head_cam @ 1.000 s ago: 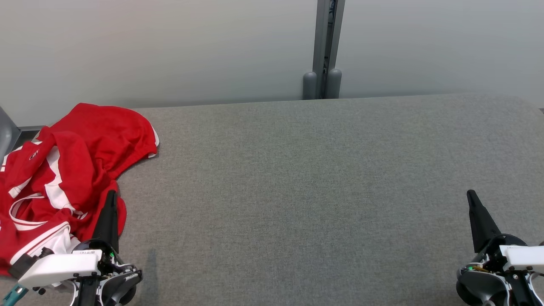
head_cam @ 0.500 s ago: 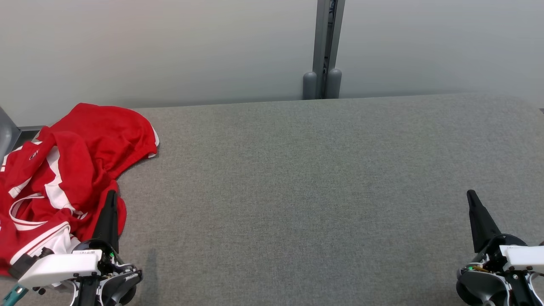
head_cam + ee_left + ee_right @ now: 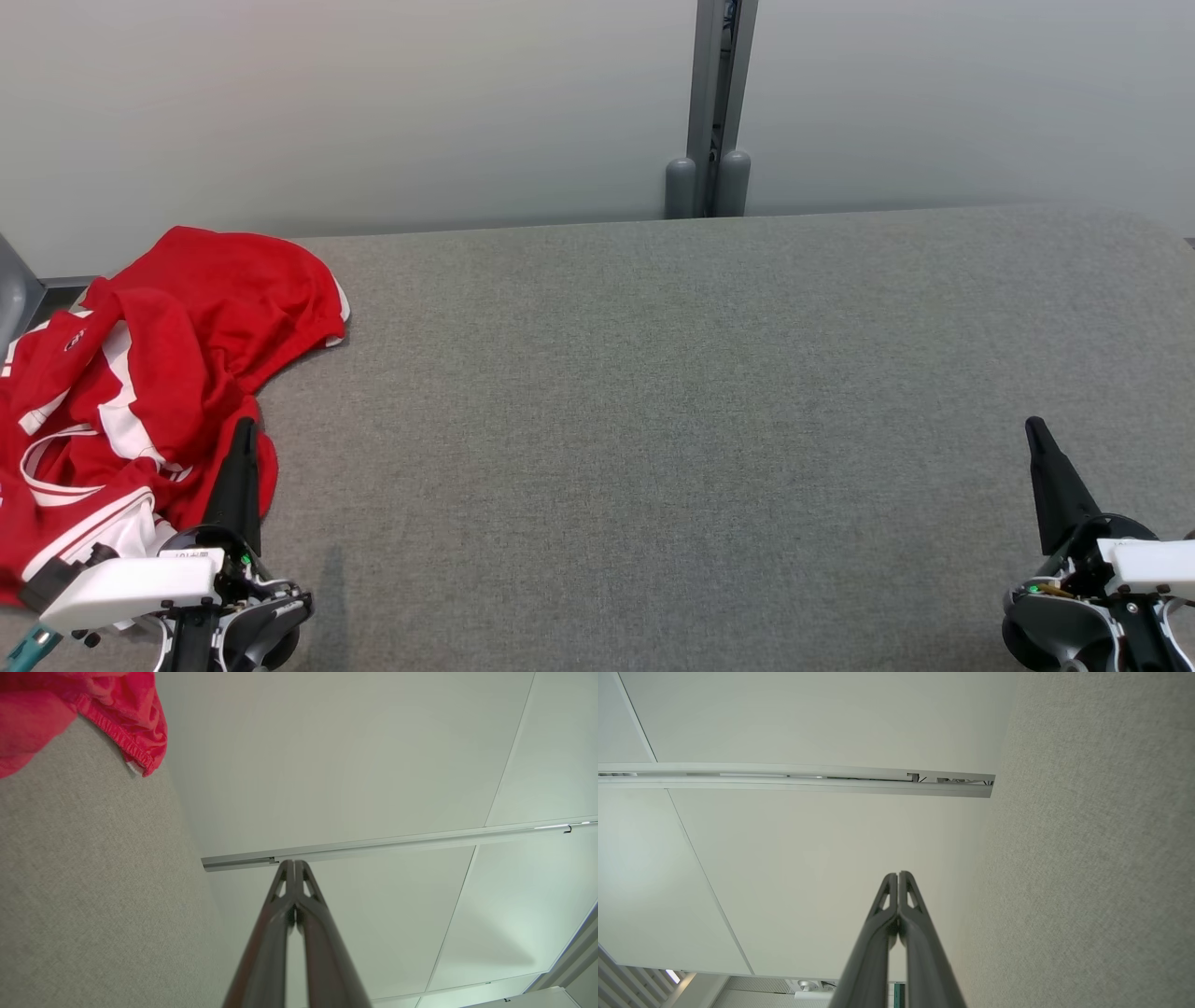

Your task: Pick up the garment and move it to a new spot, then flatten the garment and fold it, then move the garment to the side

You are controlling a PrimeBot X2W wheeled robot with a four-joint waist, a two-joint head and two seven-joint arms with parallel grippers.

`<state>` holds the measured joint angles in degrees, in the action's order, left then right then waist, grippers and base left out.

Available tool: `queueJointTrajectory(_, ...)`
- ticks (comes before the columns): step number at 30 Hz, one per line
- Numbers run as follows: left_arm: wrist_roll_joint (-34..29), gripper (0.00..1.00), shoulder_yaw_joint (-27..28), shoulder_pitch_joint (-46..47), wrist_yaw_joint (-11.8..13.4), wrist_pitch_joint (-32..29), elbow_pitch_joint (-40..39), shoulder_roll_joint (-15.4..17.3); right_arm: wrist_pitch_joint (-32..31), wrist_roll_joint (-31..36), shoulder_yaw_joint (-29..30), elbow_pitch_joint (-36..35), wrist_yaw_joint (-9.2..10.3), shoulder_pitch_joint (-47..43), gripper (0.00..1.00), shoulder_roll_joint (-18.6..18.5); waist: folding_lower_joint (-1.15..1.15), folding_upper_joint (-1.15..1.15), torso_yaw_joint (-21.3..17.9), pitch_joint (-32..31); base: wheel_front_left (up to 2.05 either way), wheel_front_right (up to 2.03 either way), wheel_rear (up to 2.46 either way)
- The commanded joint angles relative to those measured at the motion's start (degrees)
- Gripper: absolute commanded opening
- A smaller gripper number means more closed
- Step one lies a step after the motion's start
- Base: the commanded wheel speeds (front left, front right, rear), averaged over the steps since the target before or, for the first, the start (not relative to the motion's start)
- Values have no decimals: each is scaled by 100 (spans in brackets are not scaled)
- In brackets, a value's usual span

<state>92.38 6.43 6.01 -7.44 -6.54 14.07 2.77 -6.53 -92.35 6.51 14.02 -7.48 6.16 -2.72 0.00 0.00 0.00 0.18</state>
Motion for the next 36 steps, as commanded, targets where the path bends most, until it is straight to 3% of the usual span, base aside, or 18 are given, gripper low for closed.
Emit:
queueJointTrajectory(1, -6, 0, 22, 75, -20, -8, -13, 33, -12, -3, -3, 10, -3, 25, 0, -50, 0, 0, 0, 0, 0, 0, 0)
queueJointTrajectory(36, -6, 0, 22, 75, -20, -8, -13, 33, -11, -3, -3, 10, -3, 25, 0, -50, 0, 0, 0, 0, 0, 0, 0)
